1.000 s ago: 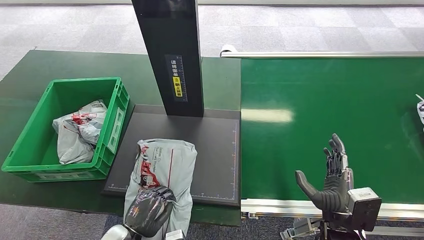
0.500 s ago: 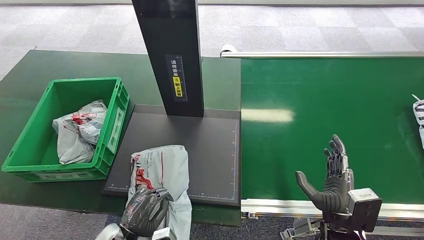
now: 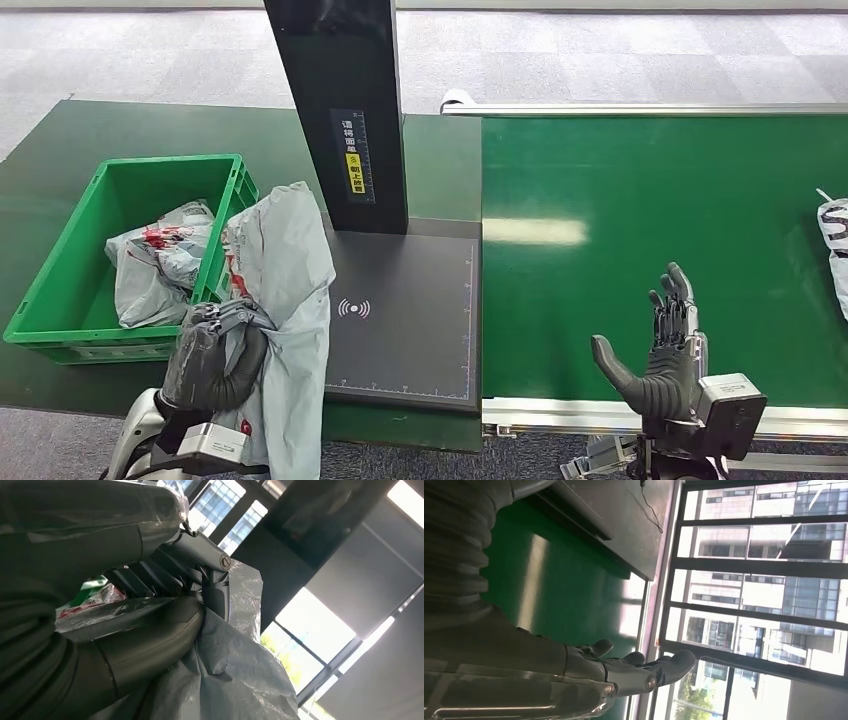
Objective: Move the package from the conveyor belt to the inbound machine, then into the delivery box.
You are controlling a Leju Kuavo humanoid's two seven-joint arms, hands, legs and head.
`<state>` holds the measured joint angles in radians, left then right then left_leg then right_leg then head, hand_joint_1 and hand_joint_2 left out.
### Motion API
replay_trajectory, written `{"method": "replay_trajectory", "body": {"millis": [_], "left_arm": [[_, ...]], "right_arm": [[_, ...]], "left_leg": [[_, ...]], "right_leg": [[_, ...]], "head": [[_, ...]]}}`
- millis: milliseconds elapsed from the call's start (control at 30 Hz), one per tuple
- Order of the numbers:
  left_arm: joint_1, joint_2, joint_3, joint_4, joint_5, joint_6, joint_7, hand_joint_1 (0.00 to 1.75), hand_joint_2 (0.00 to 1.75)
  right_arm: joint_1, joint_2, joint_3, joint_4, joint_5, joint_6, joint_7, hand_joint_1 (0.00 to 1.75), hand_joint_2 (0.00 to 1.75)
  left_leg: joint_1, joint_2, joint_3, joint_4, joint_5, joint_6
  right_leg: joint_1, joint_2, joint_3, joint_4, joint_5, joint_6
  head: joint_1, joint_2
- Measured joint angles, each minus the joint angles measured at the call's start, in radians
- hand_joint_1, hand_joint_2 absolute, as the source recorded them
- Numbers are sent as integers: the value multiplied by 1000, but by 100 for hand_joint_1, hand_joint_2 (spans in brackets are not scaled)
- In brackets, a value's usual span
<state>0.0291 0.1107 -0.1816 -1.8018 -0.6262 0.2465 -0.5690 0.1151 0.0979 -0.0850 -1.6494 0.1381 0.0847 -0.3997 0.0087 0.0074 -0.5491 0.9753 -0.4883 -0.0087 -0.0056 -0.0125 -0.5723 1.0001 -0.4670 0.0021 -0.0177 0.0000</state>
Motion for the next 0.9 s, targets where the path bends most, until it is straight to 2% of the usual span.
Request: {"method": "replay_trajectory", "body": {"millis": [200, 300, 400, 533, 700, 900], "left_arm": [[-73, 19, 40, -14, -39, 106, 10, 175, 175], [-150, 48, 71, -1, -130, 189, 74, 175, 175], [-269, 99, 123, 67, -240, 233, 160, 175, 175], [-453, 170, 183, 245, -272, 195, 230, 175, 175], [-673, 266, 208, 546, -352, 207, 302, 175, 175], [-830, 326, 208, 833, -436, 222, 367, 175, 175]], "right_arm": [[-22, 8, 4, 16, 0, 2, 1, 0, 175], [-40, 8, 12, 26, -3, 4, 1, 0, 175], [-62, 8, 24, 38, -13, 3, 4, 0, 175], [-79, 6, 42, 51, -29, 0, 10, 0, 175], [-105, 4, 68, 68, -39, 6, 17, 0, 175], [-132, 4, 95, 89, -40, 11, 24, 0, 175]], "left_leg": [[0, 0, -1, 0, 0, 0], [0, 0, 0, 0, 1, 0], [1, -1, 0, 0, 2, -2], [2, 0, 0, 0, 4, -2], [2, 4, 0, 0, 5, -3], [2, 4, -2, 0, 4, -3]], "right_leg": [[0, 0, 0, 0, 0, 0], [0, 0, 0, 0, 0, 0], [1, 0, -1, 1, 1, -1], [2, 0, -1, 1, 2, -3], [3, 3, -2, 2, 3, -4], [3, 3, -4, 2, 3, -4]], "head": [[0, 0], [0, 0], [0, 0], [0, 0], [0, 0], [0, 0]]}}
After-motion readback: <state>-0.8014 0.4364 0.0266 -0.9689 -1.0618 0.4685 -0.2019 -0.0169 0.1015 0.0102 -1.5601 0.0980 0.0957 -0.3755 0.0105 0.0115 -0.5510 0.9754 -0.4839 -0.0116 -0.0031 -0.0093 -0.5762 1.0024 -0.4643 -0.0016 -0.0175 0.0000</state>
